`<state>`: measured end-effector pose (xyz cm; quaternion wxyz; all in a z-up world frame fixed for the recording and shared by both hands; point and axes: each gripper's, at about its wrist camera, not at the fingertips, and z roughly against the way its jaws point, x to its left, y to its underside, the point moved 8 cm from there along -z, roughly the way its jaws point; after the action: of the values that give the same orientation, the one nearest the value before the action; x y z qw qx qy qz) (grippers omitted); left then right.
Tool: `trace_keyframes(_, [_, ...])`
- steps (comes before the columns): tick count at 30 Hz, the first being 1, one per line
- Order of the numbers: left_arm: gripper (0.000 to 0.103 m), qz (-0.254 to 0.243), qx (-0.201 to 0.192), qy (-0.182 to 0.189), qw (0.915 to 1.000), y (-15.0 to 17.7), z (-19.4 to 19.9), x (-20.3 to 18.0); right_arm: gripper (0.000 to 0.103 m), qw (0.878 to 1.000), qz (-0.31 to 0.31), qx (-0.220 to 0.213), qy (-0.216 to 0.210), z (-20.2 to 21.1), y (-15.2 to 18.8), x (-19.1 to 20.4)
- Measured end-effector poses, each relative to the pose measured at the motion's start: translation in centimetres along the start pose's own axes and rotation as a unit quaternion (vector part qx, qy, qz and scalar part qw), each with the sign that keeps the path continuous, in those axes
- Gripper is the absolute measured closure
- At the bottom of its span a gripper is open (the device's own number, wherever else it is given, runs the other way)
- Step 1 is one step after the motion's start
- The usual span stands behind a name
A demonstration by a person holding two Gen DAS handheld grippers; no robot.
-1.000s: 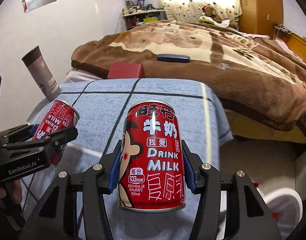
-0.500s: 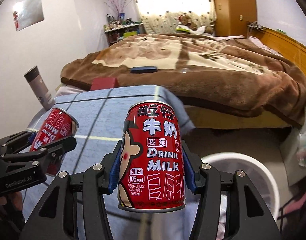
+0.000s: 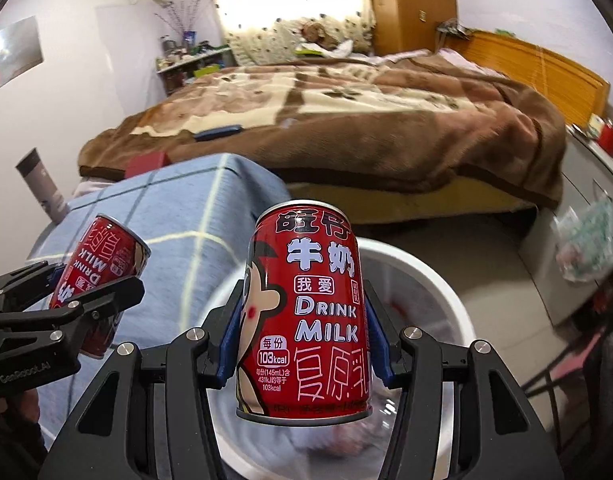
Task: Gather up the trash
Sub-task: 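Carry both red cans over the white wastebasket, then open both grippers to drop the red cans into the wastebasket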
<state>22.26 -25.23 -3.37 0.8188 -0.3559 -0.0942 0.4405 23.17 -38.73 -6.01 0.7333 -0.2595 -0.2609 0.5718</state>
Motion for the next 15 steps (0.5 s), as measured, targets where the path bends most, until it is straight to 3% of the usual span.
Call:
trace_keyframes(11, [0.044, -0.020, 0.034, 0.033, 0.9987, 2.1, -2.3, -4.7, 0.049, 0.998, -0.032, 0.039, 0.030, -1.3, 2.8, -3.9])
trace_keyframes(15, [0.037, -0.021, 0.039, 0.031, 0.9985, 2.4, -2.7, -5.2, 0.049, 0.996, -0.065, 0.054, 0.020, -1.8, 3.8, -5.1])
